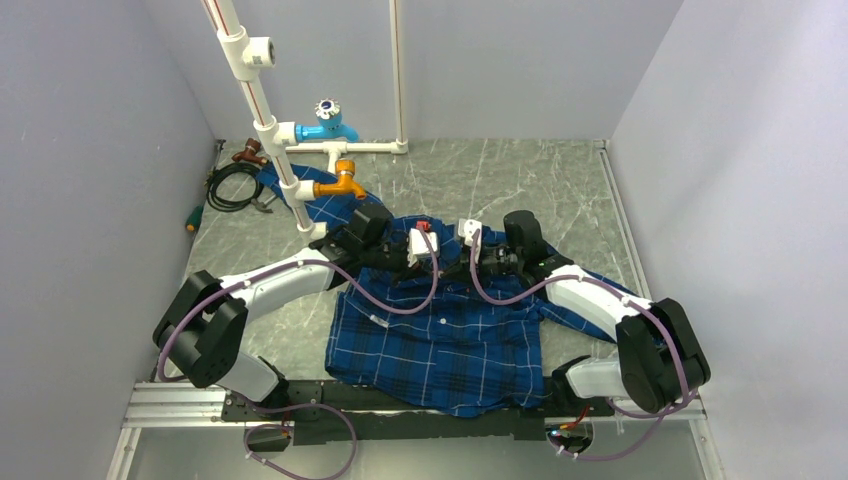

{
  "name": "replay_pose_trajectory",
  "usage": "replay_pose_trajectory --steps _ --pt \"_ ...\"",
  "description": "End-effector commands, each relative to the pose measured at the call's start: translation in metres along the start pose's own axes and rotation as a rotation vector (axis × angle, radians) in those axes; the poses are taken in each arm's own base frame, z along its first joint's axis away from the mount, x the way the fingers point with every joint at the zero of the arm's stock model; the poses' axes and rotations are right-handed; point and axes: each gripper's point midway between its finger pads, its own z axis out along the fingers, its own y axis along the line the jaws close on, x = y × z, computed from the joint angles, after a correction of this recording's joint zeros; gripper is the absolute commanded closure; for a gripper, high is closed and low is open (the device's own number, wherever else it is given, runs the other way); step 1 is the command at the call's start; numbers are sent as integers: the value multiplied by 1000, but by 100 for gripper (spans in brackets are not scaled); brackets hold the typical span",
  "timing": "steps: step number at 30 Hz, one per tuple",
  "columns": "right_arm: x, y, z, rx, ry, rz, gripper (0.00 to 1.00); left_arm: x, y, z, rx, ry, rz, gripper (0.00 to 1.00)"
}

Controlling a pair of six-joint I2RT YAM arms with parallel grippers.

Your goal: Remove the brooch from the garment

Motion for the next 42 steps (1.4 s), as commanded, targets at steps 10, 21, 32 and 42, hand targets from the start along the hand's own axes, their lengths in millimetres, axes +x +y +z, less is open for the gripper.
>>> replay_pose_trajectory --steps 10,21,32,42 --pt "-18 -5 -1 46 -20 13 100 -22 11 -9 -68 -36 -30 70" --pt "-16 -5 -1 125 -37 339 100 -15 21 -22 -208 -50 -164 29" --pt "-18 -10 -3 159 -78 474 100 -23 25 -8 -159 -67 -219 43" --pt "-21 -8 -3 145 -91 436 100 -28 25 0 -124 -70 -215 49"
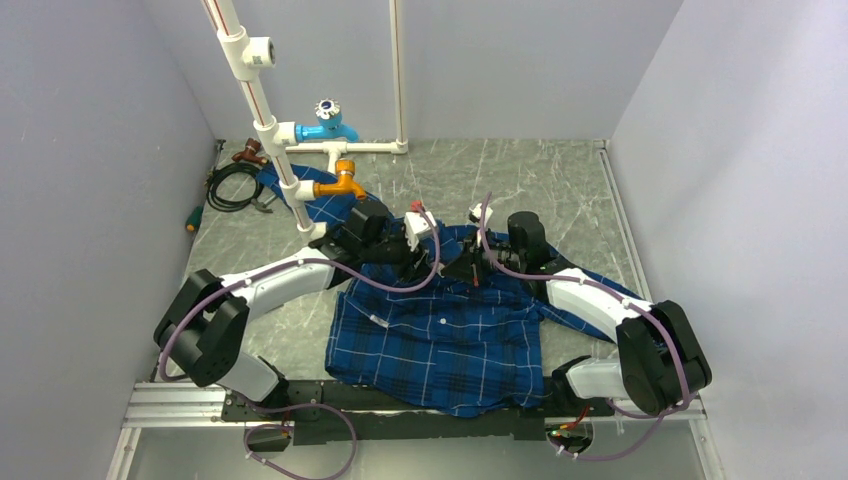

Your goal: Remove the brooch from the garment

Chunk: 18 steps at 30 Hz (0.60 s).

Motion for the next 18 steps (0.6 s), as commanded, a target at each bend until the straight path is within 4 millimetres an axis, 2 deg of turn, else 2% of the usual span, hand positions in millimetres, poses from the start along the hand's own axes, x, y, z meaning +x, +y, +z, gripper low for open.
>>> replay_pose_trajectory --steps 1,12,18 --pt "-16 8 -2 -31 -56 -63 100 -28 -4 4 42 -62 33 50" --pt "-18 10 -2 -47 -67 -83 100 -22 -8 6 58 -44 39 49" --pt "-18 14 -3 -66 -65 -109 100 -22 -4 8 41 -42 19 55"
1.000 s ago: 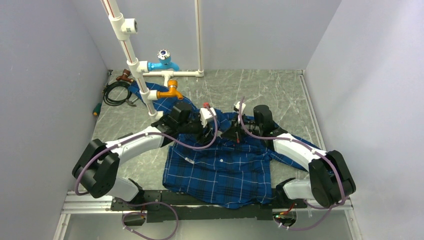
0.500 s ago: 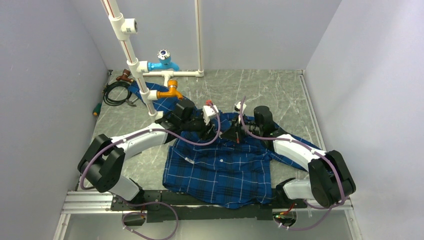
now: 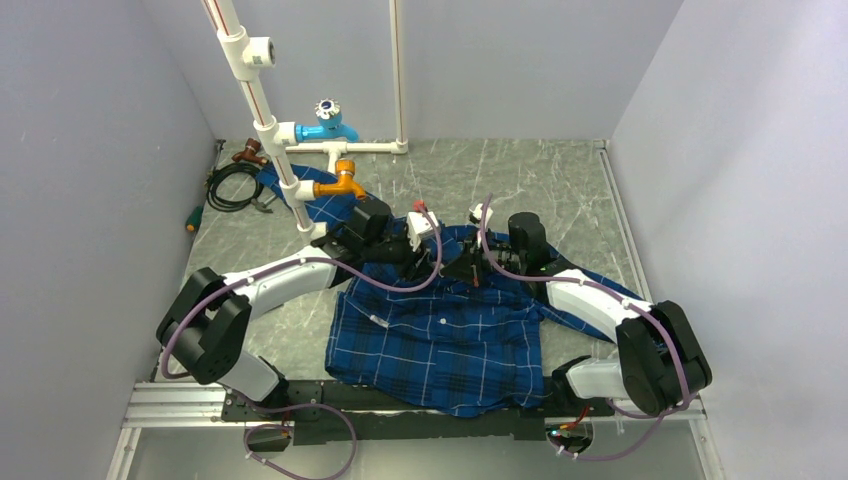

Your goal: Remove the brooch from the garment

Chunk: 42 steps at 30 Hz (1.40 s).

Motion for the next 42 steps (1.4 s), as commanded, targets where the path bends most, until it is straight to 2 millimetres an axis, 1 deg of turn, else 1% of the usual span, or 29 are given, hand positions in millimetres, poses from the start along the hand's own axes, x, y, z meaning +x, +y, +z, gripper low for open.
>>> replay_pose_trajectory --steps 1,11,18,24,32,38,42 --pt "-18 12 -3 -55 -53 -83 100 -18 2 5 6 -35 9 56" --pt "-18 14 -4 -64 -56 -85 100 -16 6 8 -9 -23 -8 57" --pt "-19 15 -4 -67 -57 -101 100 -13 9 10 -17 -12 -42 67" --pt "-18 16 -5 -69 -58 -109 100 -11 14 9 -30 -1 -58 70" --pt "-16 16 -6 -69 -54 -118 100 -7 21 9 -43 18 -90 71" --pt "-15 15 -6 -64 -51 -121 100 -7 20 10 -31 19 -94 72" --pt "-14 12 -6 -51 -48 -120 100 -8 17 8 -12 9 -93 67"
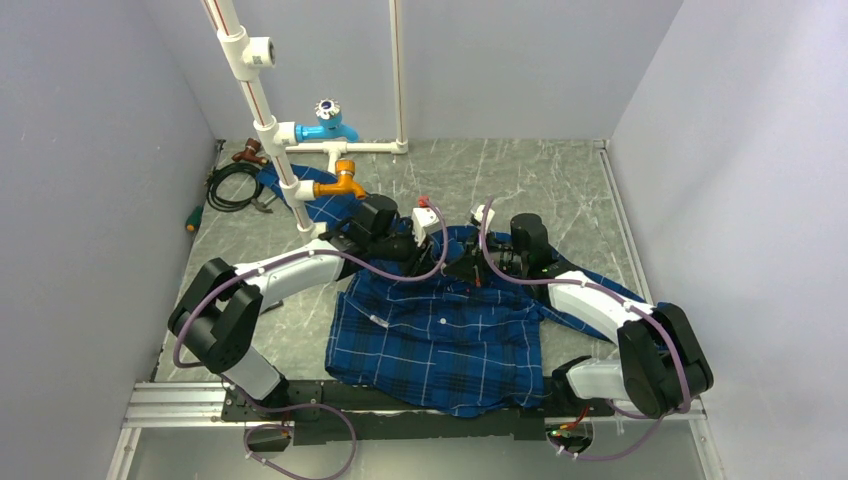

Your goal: Remove the brooch from the garment

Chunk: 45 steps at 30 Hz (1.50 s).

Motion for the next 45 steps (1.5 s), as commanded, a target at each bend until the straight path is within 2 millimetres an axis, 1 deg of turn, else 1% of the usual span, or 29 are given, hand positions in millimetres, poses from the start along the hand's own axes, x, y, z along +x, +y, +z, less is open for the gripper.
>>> replay_pose_trajectory --steps 1,8,13,18,21,24,27,35,45 --pt "-16 15 -2 -62 -43 -62 100 -15 13 -4 -29 -36 18 65" --pt "-15 7 0 -32 -31 -73 100 -16 7 -11 -15 -50 86 55" --pt "-15 6 1 -36 -28 -98 100 -17 2 -18 -7 -69 150 52" --pt "-14 3 2 -34 -21 -110 100 -18 -1 -26 -5 -79 269 49" --pt "-14 4 2 -42 -21 -114 100 -18 -2 -28 4 -72 324 50" --pt "-14 5 3 -52 -23 -122 100 -21 -1 -27 11 -76 344 52" --pt "-16 6 2 -59 -24 -136 100 -26 -1 -23 18 -79 342 56" --pt "-15 8 2 -68 -17 -156 100 -28 -2 -14 42 -75 362 66" --pt "-17 7 2 -63 -18 -161 100 -21 -2 -6 63 -49 367 70"
